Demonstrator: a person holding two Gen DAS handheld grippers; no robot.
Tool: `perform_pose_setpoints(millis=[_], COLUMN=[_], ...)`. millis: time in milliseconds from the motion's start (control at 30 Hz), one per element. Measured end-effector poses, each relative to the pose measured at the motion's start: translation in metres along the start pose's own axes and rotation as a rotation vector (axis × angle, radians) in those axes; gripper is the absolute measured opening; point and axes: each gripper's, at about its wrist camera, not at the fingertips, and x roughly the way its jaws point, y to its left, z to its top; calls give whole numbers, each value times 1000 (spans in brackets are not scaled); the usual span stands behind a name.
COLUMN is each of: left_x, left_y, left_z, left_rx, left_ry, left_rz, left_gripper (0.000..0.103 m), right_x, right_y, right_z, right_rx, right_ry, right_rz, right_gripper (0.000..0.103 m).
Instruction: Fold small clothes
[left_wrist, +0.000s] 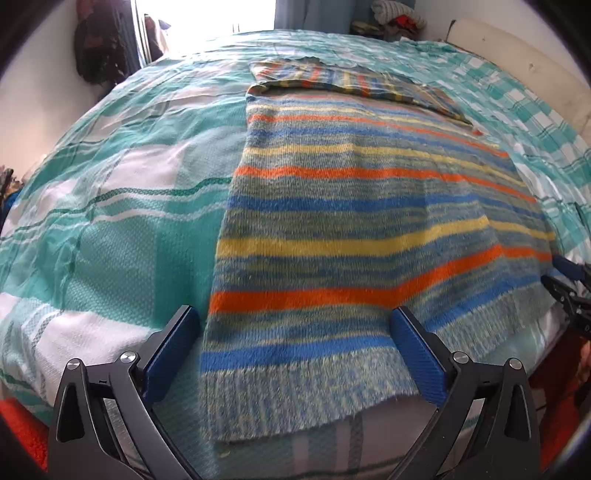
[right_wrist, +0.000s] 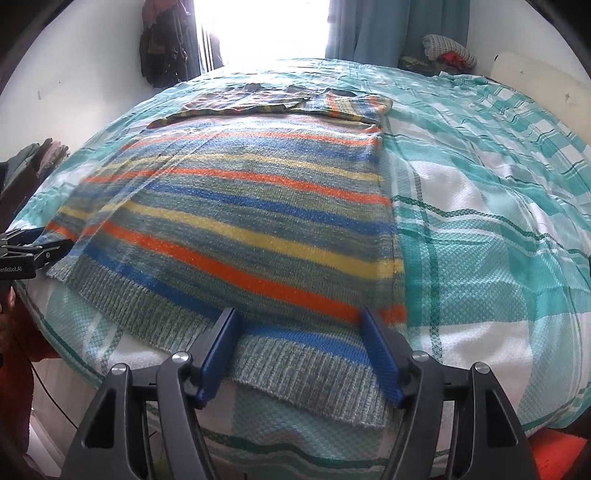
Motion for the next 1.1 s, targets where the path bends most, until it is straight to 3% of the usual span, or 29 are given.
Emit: perform_pose_setpoints(millis=[600, 767, 900, 1100], left_x=[-14, -39, -49, -6], left_y=[5, 26, 57, 99], left_z=[-10, -5, 12, 69], left_rx=[20, -79, -172, -174], left_ry=[25, -25, -114, -41], left_rz=[-13, -29, 38, 209], left_gripper=[102, 101, 102, 101], right_x=[-18, -38, -56, -47], right_y=[9, 5, -10, -52], right_z=[-23, -24, -17, 31], right_rx=[-99, -58, 41, 98], right_ry=[16, -32, -112, -91], right_rz=[-16, -6, -27, -97], right_gripper=[85, 85, 85, 85])
